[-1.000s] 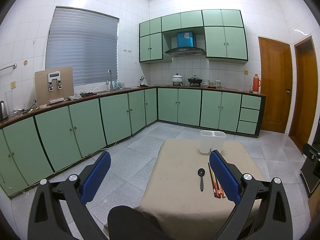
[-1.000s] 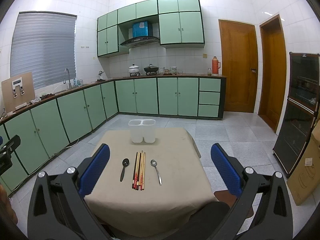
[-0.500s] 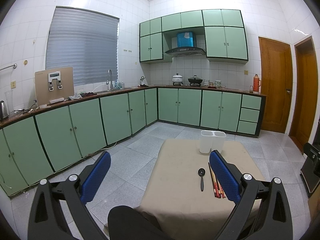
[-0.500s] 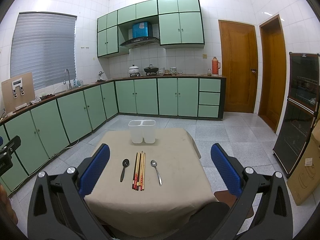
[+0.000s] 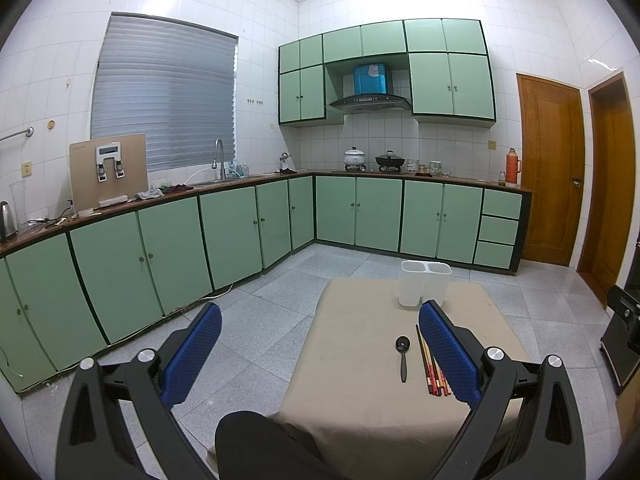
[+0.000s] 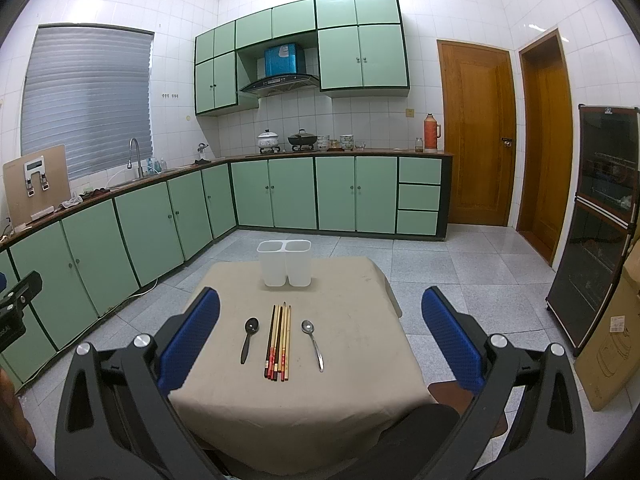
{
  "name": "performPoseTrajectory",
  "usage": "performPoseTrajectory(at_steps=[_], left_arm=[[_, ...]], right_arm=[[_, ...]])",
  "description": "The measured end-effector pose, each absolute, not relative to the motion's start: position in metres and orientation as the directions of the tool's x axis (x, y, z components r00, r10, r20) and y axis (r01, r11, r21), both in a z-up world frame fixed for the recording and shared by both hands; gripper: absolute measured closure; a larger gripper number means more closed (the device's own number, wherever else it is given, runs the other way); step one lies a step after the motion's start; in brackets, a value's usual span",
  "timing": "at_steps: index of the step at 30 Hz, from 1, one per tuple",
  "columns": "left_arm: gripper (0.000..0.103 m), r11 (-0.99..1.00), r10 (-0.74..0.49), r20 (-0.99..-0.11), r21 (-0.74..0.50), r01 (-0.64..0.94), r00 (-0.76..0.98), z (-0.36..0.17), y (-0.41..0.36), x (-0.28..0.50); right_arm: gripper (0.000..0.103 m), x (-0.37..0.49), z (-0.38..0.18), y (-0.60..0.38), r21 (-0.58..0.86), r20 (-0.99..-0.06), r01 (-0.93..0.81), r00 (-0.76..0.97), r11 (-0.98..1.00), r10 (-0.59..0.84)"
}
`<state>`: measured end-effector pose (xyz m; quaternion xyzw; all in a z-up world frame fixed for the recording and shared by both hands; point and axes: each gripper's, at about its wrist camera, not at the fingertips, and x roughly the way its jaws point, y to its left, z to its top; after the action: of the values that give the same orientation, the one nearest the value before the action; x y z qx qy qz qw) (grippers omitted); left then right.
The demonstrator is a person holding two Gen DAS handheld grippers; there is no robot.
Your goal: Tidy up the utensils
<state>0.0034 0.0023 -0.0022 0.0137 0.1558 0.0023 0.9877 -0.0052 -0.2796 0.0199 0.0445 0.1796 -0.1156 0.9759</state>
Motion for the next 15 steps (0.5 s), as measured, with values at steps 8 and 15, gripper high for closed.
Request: performPoseTrajectory(at_steps=[8, 15], left_arm=[[0.006, 0.999, -0.015, -0.313, 0.028, 0.025, 0.95, -0.006, 0.0, 0.007], [0.006, 0.992, -0.106, -0.462, 0.008, 0.124, 0.881, -0.043, -0.01, 0.049]], right_arm=[[0.005, -0.005, 0.018, -0.279, 0.051, -0.355, 0.227, 0.914, 0.973, -0.194], [0.005, 0.024, -0.012, -0.282, 0.026, -0.436, 0.21, 0.882, 0.977, -0.178]])
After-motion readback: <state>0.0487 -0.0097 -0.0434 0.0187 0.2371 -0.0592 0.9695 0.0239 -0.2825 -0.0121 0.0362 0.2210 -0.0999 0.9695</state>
